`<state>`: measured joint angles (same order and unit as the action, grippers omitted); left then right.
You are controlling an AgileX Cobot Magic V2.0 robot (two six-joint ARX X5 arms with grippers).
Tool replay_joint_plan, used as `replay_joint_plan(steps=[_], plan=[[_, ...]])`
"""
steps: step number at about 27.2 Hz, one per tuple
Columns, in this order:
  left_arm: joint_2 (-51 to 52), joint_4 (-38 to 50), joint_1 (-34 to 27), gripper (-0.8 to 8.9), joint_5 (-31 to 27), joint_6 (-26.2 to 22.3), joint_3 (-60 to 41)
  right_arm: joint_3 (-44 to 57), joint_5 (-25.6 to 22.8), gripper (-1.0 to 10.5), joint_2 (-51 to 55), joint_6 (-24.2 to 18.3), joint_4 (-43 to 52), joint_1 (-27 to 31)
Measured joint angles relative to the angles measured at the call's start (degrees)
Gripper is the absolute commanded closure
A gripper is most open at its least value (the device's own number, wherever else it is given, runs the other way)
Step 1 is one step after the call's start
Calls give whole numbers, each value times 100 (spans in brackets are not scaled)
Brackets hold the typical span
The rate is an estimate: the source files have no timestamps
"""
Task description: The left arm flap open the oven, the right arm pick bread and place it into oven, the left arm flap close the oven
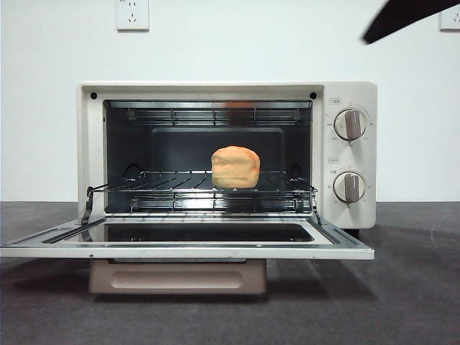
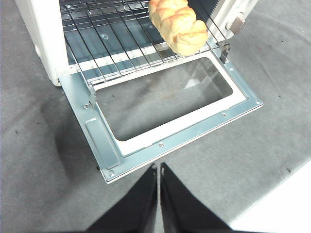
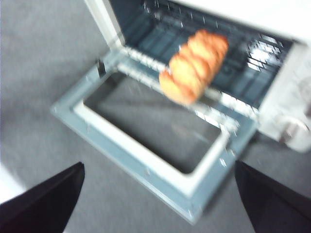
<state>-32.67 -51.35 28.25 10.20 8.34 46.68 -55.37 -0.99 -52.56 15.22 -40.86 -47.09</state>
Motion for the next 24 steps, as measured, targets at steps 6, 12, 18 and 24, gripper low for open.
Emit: replay_joint_plan(steps=[6, 12, 18, 24], plan=[[0, -2, 0, 797, 0, 0, 0, 0, 0, 455, 332, -44, -815, 0], [0, 0, 0, 797, 0, 0, 0, 0, 0, 455, 361, -44, -850, 0], [0, 2, 0, 798, -348, -2, -2, 0, 0, 455, 361, -44, -861, 0], [0, 496, -122, 799, -643, 11, -409, 0, 0, 455, 361, -44, -892, 0]])
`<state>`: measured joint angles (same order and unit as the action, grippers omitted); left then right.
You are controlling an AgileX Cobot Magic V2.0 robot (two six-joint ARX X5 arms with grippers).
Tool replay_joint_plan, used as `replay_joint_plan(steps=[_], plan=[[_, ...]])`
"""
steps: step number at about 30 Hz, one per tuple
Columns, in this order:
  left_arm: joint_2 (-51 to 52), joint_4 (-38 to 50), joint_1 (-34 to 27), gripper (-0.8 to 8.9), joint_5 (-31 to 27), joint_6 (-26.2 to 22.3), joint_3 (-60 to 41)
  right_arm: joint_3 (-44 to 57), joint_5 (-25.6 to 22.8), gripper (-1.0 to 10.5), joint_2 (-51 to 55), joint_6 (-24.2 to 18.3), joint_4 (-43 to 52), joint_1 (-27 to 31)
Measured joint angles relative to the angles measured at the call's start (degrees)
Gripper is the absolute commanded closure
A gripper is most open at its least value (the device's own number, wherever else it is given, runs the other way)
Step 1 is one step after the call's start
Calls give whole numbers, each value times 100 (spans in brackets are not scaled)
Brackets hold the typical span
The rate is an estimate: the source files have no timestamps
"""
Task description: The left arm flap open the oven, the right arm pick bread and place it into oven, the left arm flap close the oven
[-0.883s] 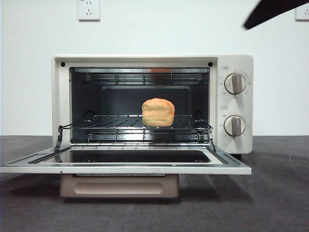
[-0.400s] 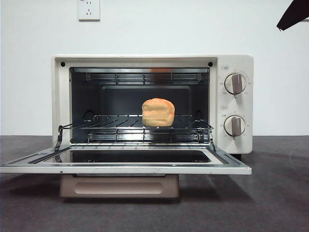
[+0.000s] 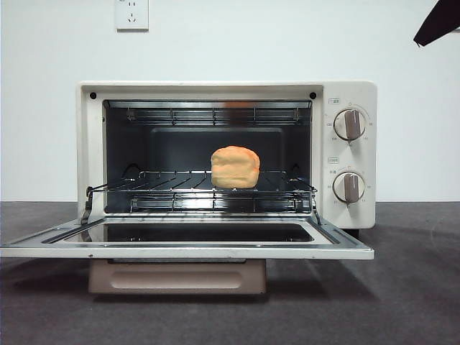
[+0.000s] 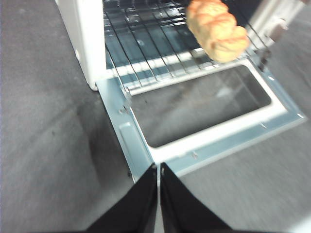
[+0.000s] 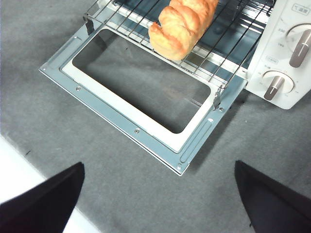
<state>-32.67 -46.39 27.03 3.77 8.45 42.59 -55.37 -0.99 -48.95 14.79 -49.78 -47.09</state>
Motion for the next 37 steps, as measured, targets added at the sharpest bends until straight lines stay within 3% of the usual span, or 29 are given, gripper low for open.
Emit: replay_joint_plan(steps=[9, 15, 27, 37], plan=[[-815, 1427, -612, 800, 7, 450, -1060, 0, 129, 456, 0, 2, -22, 0], [-1744, 2323, -1215, 800, 476, 577, -1084, 0, 249, 456, 2, 2, -24, 0], [-3766, 3093, -1993, 799, 1930, 280, -1086, 0, 249, 455, 0, 2, -24, 0], [-4291, 3276, -1989, 799, 2052, 13, -1086, 0, 249, 456, 2, 2, -17, 0]])
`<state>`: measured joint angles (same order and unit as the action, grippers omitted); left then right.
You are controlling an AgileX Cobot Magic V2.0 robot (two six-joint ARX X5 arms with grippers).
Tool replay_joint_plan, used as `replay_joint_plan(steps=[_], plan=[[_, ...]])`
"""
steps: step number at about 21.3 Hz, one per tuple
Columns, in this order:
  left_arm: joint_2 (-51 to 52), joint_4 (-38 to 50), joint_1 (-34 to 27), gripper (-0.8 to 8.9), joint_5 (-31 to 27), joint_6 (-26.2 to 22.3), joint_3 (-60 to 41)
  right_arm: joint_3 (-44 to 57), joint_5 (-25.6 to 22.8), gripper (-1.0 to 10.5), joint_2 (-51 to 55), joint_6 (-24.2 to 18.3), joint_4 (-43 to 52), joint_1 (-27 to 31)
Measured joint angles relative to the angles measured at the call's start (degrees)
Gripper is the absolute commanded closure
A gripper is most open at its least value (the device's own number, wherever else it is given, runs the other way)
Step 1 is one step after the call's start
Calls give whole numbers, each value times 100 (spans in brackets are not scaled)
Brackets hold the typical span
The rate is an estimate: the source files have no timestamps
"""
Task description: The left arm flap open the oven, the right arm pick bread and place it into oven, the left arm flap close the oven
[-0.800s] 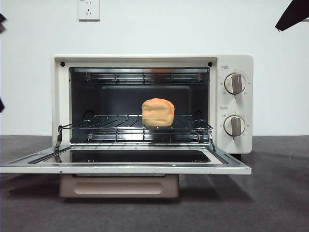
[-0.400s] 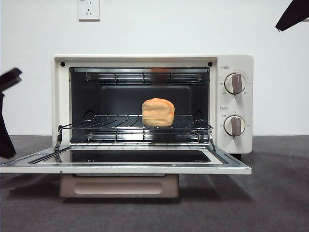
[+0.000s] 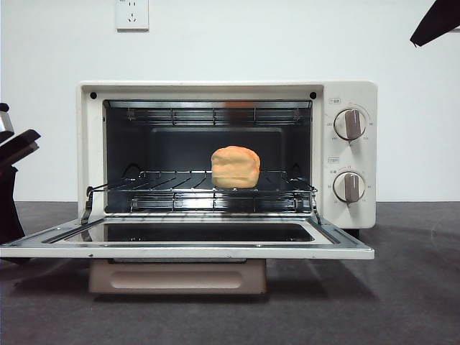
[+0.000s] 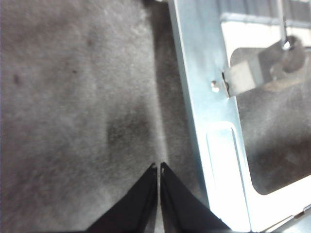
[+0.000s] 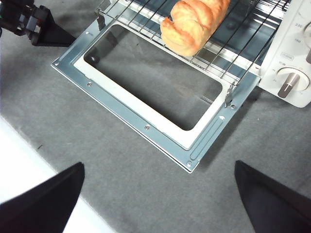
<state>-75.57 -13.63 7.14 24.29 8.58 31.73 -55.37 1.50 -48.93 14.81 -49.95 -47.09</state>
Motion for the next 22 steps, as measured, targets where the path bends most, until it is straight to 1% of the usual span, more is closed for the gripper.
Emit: replay_joint_plan(steps=[5, 16, 22], plan=[[-225, 186, 0, 799, 389, -33, 0, 0, 0, 456, -2, -2, 9, 0], [-308, 249, -122, 799, 949, -24, -2, 0, 0, 456, 0, -2, 11, 0], [-323, 706, -306, 799, 1550, 188, -35, 0, -2, 456, 0, 0, 11, 0]])
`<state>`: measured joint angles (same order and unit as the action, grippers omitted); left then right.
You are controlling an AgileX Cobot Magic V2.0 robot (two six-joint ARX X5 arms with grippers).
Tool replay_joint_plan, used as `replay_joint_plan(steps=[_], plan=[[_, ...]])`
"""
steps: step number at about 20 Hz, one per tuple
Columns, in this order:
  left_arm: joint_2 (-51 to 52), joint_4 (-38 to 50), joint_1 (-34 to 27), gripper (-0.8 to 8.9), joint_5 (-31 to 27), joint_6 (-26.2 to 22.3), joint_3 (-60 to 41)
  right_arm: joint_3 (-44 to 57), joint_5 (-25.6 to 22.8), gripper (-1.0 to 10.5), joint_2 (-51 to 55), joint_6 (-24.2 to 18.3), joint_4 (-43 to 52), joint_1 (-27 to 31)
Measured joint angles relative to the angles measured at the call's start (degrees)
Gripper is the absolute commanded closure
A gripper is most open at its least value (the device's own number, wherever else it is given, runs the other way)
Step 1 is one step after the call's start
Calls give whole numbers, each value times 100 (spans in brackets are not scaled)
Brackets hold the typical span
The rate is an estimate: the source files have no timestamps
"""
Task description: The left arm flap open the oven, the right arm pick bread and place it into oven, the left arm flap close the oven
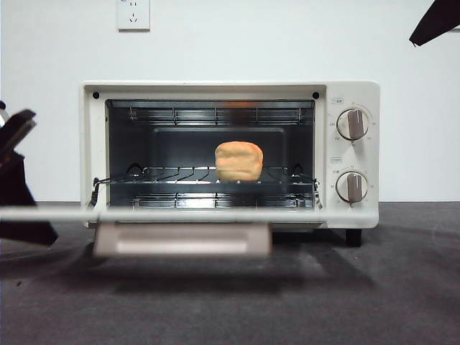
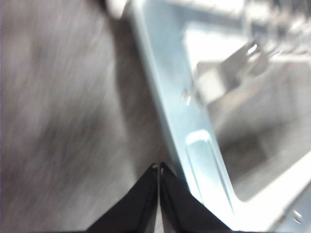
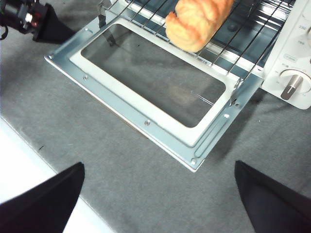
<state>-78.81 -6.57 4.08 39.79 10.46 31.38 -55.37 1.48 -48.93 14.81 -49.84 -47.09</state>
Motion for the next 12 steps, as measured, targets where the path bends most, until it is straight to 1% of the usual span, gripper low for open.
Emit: replay_joint_plan(steps=[5, 12], plan=[[0, 409, -92, 799, 339, 289, 0, 0, 2, 456, 0, 0, 0, 0], [0, 935, -146, 798, 566, 570, 0, 0, 2, 455, -2, 2, 0, 0]])
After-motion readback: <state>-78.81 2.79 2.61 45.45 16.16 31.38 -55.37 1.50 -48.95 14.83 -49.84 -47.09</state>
